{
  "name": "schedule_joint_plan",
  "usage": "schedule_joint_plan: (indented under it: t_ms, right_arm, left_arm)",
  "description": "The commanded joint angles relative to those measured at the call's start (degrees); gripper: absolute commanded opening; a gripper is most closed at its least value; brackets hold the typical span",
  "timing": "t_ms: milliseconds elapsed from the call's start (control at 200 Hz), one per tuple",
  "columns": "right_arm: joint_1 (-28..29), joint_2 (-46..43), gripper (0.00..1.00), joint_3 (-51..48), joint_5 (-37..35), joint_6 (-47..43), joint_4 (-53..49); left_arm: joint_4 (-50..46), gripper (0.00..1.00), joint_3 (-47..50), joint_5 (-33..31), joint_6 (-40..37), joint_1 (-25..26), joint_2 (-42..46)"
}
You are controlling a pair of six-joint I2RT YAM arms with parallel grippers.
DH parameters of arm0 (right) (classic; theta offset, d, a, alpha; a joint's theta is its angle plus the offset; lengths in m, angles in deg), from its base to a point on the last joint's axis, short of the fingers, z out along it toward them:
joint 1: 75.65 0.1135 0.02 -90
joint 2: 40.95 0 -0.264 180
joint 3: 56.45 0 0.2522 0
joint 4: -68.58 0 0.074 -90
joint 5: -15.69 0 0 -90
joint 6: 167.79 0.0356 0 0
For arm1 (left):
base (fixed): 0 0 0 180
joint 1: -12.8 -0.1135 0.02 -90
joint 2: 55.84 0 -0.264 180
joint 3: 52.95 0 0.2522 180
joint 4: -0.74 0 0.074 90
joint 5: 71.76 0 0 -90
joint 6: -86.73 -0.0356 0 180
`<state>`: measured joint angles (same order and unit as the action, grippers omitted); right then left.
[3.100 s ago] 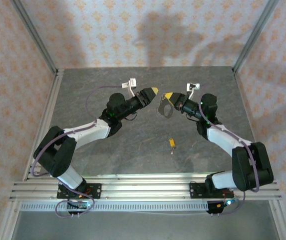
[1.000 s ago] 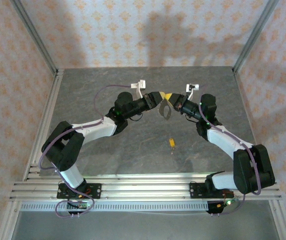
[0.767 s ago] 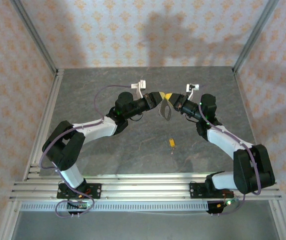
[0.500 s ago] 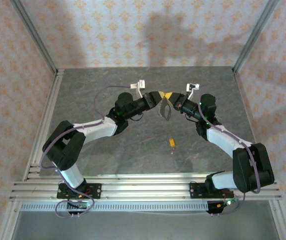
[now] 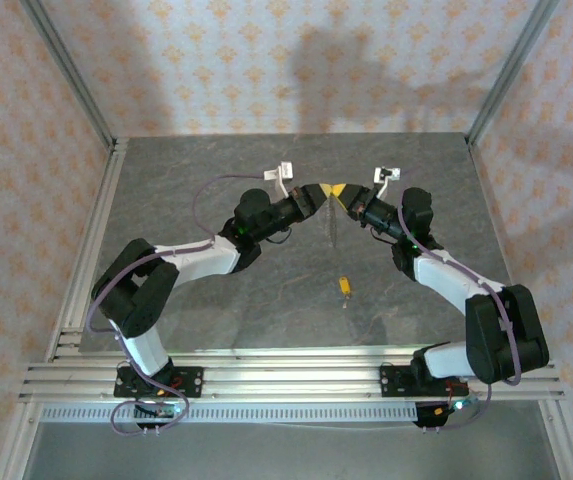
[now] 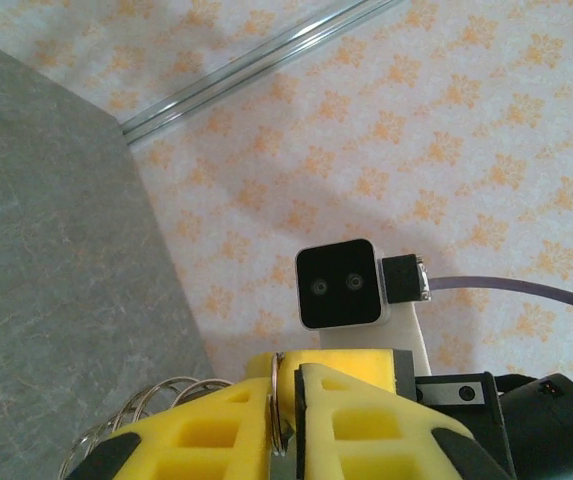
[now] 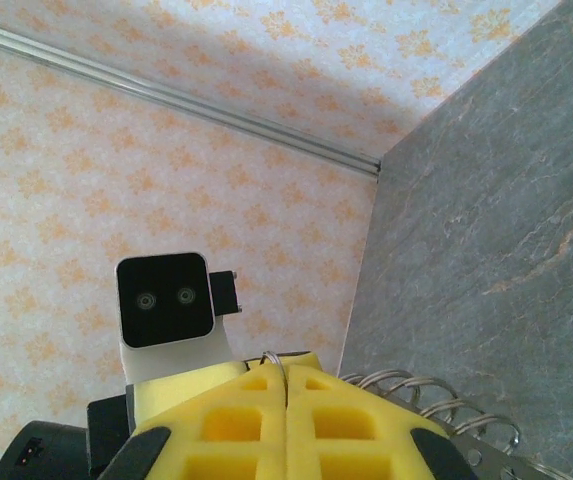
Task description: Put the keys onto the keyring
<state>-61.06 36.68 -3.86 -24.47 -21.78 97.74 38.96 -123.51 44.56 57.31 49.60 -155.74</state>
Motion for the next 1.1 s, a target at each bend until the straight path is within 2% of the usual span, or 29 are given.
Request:
schedule_joint_plan:
  t_ms: [0, 145, 265, 580, 601, 676, 736, 876, 1096]
  right_arm:
    - [0.62, -0.1, 0.0, 0.64, -0.98, 0.55, 1.77]
    - [0.65, 0.03, 0.0, -0.07, -2.51, 0.75, 1.59]
    - [0.64, 0.16, 0.0, -0.33, -2.91, 0.94, 1.94]
    - [0.51, -0.36, 0.0, -0.69, -1.48, 2.08, 5.1]
    - [0.42, -0.59, 0.05, -0.68, -1.66, 1.94, 4.85]
    - [-0.47, -2.05, 0.32, -0.6, -2.97, 1.41, 2.56]
    - [-1.82, -3.84, 0.44, -0.76, -4.29, 0.71, 0.16]
    - [-4.49, -8.71, 0.5, -1.34, -8.41, -1.49, -8.17]
    - [-4.86, -13.79, 0.51, 0.23, -14.04, -9.48, -28.91]
  left_arm:
    - [5.26, 0.12, 0.64, 0.08, 0.42, 1.7, -0.35]
    - [5.91, 0.08, 1.75, -1.75, 0.68, 1.71, 0.25]
    - [5.86, 0.0, 1.84, -2.33, 0.6, 1.79, 0.52]
    - [6.27, 0.0, 0.76, -0.53, -1.12, 2.05, -0.5]
    - [6.38, 0.0, 0.84, -0.49, -1.62, 2.05, -0.37]
    - [5.21, 0.0, 1.46, -0.36, -4.4, 1.83, 0.95]
    - [1.63, 0.0, 1.76, 0.07, -7.45, 1.38, 2.65]
    - [-1.49, 0.0, 2.82, 3.21, -11.62, -1.28, 5.66]
    - [-12.52, 0.0, 0.11, 7.33, -19.35, -4.4, 8.8]
